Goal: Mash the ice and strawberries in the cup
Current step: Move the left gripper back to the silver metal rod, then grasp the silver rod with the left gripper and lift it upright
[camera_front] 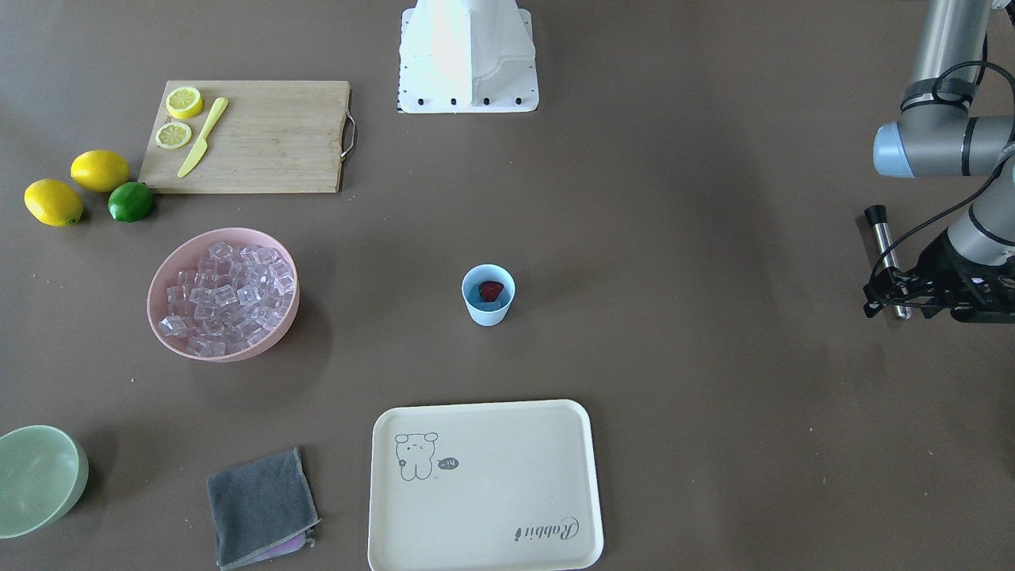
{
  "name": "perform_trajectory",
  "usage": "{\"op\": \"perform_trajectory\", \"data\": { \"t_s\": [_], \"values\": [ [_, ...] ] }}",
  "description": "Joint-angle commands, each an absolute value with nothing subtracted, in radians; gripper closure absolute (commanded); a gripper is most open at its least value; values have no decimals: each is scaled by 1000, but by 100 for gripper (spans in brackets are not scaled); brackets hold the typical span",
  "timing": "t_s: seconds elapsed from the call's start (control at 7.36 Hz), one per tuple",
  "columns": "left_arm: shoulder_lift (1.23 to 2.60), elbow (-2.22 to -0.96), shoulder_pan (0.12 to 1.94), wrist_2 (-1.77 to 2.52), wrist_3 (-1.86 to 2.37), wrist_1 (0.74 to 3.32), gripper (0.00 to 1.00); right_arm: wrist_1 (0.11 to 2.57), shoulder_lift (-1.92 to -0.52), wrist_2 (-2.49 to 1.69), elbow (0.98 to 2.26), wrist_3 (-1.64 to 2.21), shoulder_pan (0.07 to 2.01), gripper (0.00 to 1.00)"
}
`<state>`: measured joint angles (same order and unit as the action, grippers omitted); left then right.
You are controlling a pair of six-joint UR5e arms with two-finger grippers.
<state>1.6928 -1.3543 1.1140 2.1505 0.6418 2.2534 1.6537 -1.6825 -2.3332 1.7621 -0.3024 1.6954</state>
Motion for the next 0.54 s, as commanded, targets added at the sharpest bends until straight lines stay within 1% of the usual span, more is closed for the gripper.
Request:
{"op": "perform_trajectory", "data": {
  "t_s": [0.0,0.14,0.27,0.41],
  "values": [
    [1649,-1324,1115,2152,641,2319,3,1654,-1683,-2332,1764,-302,1697,0],
    [1635,-1309,1114,2151,649,2365,6,1654,-1680,-2330,1763,-302,1698,0],
    [1629,-1312,1112,2151,646,2371,12,1654,-1678,-2321,1763,-302,1698,0],
    [1609,-1315,1105,2151,646,2382,15,1654,-1678,-2319,1763,-302,1700,0]
  ]
}}
